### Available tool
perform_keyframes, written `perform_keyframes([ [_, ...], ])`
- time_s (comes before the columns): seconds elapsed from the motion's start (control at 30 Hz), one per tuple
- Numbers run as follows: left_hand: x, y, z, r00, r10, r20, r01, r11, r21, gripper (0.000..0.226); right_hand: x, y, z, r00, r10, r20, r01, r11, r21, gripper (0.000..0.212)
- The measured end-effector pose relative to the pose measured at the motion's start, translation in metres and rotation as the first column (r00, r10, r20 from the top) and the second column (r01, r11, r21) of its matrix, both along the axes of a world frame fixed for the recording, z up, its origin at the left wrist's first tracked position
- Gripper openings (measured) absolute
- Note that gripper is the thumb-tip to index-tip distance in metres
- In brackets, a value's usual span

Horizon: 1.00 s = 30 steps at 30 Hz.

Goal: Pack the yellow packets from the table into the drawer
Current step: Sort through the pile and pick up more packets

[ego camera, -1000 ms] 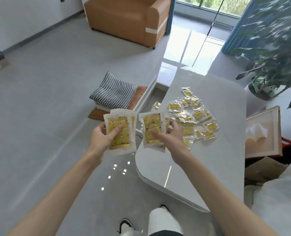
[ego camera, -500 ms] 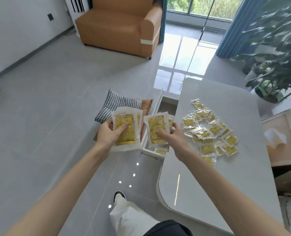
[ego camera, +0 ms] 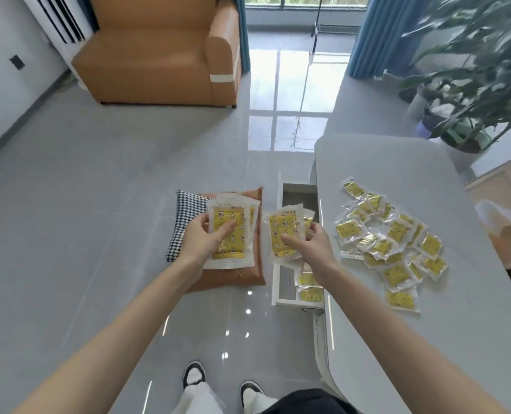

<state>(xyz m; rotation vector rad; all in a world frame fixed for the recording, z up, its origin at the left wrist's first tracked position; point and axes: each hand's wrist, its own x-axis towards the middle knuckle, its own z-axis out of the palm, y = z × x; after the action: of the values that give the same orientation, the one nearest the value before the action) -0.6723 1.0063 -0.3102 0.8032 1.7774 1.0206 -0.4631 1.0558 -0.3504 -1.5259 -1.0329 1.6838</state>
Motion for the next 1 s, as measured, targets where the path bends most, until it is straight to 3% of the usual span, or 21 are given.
perform_keyframes([
  [0.07,-0.013,0.023,-0.003,0.999,-0.036,-0.008,0.036,0.999,-0.004,0.097,-0.011,0.013,-0.003,0.999,-0.040,0.008,0.040,0.999,-0.002,0.063],
  [0.1,-0.020,0.036,-0.007,0.999,-0.048,0.000,0.048,0.999,-0.001,0.101,-0.018,0.019,-0.003,0.998,-0.060,0.017,0.059,0.998,0.002,0.062],
  [0.23,-0.047,0.098,-0.011,0.988,-0.153,0.026,0.153,0.988,-0.005,0.079,-0.046,0.051,-0.012,0.981,-0.190,0.044,0.189,0.982,0.019,0.070],
  [0.37,-0.073,0.164,-0.024,0.961,-0.274,0.031,0.274,0.961,-0.021,0.039,-0.075,0.083,-0.018,0.943,-0.311,0.114,0.311,0.950,0.018,0.076],
  [0.6,-0.082,0.245,-0.030,0.864,-0.499,0.063,0.502,0.864,-0.044,0.032,-0.106,0.115,-0.020,0.831,-0.530,0.173,0.540,0.841,-0.019,0.091],
  [1.0,-0.023,0.337,-0.046,0.779,-0.621,0.085,0.626,0.773,-0.103,0.031,-0.077,0.171,-0.028,0.681,-0.702,0.209,0.720,0.694,-0.016,0.077],
])
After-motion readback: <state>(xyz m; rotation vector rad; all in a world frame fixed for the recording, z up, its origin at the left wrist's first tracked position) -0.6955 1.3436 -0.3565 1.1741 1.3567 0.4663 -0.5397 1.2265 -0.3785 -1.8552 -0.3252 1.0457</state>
